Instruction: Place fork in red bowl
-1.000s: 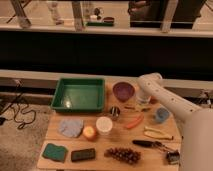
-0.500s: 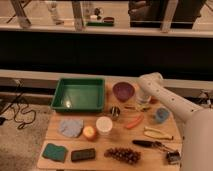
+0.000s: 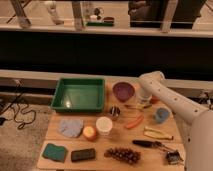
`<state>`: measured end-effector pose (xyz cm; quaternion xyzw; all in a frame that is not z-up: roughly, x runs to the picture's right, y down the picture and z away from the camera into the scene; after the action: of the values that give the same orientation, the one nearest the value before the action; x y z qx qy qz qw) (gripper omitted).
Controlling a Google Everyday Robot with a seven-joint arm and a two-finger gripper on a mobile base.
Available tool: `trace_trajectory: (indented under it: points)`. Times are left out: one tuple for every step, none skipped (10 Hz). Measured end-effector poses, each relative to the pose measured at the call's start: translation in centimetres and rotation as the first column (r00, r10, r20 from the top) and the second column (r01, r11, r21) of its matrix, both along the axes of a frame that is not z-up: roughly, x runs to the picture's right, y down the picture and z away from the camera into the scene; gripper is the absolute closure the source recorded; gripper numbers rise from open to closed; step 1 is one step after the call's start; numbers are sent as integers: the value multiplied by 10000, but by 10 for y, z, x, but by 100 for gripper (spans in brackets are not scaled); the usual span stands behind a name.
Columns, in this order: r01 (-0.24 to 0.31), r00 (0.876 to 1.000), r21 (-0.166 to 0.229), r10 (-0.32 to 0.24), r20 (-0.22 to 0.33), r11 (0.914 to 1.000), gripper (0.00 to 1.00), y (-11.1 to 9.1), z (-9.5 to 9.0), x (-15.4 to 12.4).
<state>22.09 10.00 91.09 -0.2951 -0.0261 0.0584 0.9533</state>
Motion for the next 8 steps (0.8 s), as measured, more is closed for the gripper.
trace_trajectory:
  points:
    - [48, 10000, 87, -49, 25, 10000, 100, -2, -3, -1]
    - [80, 10000, 147, -81, 45, 9999, 100, -4, -5, -2]
    - [112, 9999, 227, -113, 69, 9997, 100, -6, -8, -2]
    - [176, 9998, 304, -178, 70, 9994, 100, -9, -11, -2]
    - [261, 9996, 372, -263, 48, 9990, 100, -11, -13, -2]
    - [281, 9996, 414, -283, 32, 9987, 100, -13, -15, -2]
    - [324, 9995, 500, -323, -29, 9982, 100, -17, -19, -2]
    - [336, 9994, 552, -333, -58, 9979, 100, -19, -21, -2]
